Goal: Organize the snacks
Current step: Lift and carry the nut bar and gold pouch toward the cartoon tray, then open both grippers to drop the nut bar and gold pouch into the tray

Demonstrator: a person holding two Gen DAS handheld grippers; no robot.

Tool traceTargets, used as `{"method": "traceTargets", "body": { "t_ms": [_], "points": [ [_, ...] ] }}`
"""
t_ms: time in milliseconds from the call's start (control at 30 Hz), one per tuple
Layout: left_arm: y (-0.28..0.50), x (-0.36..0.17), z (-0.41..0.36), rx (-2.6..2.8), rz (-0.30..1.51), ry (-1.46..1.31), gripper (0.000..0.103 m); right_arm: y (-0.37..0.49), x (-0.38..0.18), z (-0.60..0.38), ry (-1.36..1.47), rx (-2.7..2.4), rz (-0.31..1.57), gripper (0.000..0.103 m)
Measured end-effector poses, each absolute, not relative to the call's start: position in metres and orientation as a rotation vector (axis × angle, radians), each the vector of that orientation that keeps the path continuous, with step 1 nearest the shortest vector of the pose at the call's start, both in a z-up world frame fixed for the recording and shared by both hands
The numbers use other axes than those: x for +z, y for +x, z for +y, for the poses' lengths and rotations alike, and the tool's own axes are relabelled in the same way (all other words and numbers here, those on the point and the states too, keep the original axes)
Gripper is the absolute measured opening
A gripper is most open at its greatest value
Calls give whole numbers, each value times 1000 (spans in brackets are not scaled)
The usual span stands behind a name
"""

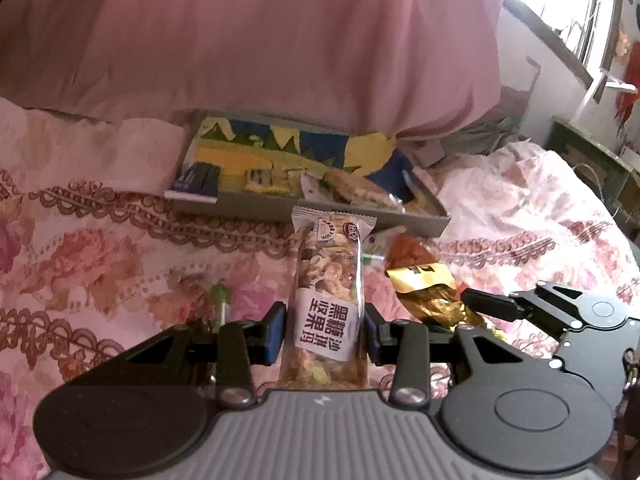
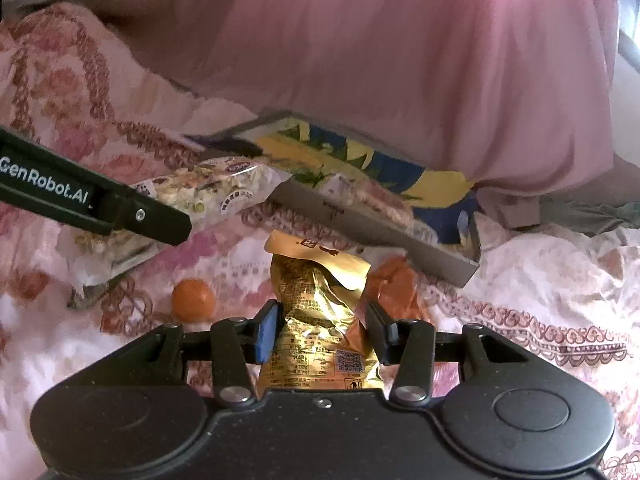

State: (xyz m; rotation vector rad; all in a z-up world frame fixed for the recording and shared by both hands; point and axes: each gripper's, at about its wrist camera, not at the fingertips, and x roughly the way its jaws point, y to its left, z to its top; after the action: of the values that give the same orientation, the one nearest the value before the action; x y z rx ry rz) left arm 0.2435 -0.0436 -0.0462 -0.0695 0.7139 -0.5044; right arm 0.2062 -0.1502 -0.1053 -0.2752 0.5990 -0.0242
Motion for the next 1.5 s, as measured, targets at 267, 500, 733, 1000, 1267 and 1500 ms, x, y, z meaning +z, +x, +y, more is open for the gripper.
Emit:
{"method": "traceTargets", "body": {
  "t_ms": [267,500,733,1000,1267,1500],
  "points": [
    [272,-18,-47,-481,623,-89,44,240,-88,-159,-243,-44,457,48],
    [330,-2,-50,-424,535,-168,44,293,-69,-180,-152,-81,339,49],
    [385,-20,-47,-360,507,-208,44,341,-67,-190,-62,-82,309,49],
    [408,-42,-47,-318,501,-218,44,367,-81,-188,-4,-57,324,49],
    [414,-48,-48,-311,534,-155,44,382,-105,-178,11,-29,373,49],
    [414,-51,-53,-326,550,-130,44,379,-115,-170,-24,-20,390,50]
  ]
}}
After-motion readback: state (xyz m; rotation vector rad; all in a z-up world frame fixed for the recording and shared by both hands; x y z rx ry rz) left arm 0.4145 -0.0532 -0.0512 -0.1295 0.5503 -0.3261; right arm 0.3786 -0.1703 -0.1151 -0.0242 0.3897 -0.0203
